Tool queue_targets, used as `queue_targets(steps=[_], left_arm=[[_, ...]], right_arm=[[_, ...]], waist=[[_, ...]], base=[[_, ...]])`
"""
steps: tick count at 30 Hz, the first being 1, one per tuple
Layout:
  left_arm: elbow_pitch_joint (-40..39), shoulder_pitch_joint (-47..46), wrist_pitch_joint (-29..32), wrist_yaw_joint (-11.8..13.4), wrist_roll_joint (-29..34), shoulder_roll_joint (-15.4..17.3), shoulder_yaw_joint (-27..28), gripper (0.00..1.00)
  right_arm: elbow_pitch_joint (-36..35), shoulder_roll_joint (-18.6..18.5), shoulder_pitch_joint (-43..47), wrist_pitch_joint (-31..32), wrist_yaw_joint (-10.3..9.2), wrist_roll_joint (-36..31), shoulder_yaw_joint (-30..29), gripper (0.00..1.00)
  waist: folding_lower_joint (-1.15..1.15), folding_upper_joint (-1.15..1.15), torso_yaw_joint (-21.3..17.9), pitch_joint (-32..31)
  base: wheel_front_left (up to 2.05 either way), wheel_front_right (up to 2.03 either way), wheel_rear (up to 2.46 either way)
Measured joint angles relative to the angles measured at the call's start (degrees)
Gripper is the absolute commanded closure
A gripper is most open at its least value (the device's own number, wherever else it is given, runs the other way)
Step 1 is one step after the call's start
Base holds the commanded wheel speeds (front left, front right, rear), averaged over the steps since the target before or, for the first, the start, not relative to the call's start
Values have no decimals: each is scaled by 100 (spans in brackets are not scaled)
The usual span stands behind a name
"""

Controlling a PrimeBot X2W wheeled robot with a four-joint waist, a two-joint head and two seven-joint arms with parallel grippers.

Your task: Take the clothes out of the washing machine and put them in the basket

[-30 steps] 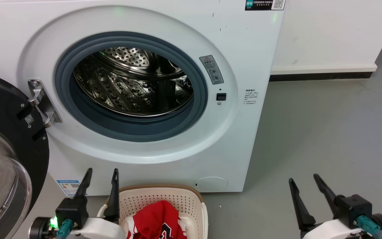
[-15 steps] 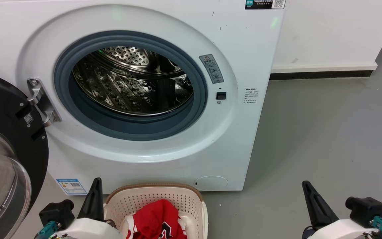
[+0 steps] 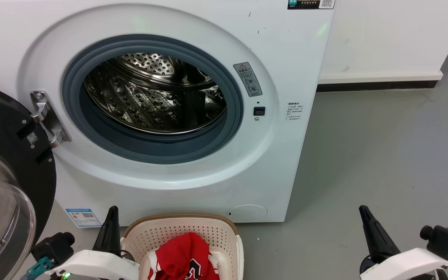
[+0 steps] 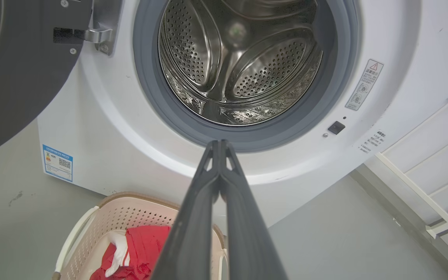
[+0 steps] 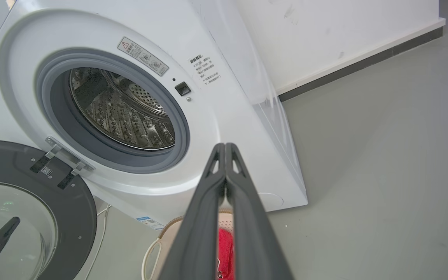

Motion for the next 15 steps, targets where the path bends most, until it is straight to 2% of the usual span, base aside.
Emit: queue_targets(steps=[15], left_arm=[[68,-132,272,-49,-1289,-13,93,100]], right_arm=[[201,-45,-228,67,0,1340,-97,100]], waist=[[0,0,-4,35]], base=[[0,0,0]])
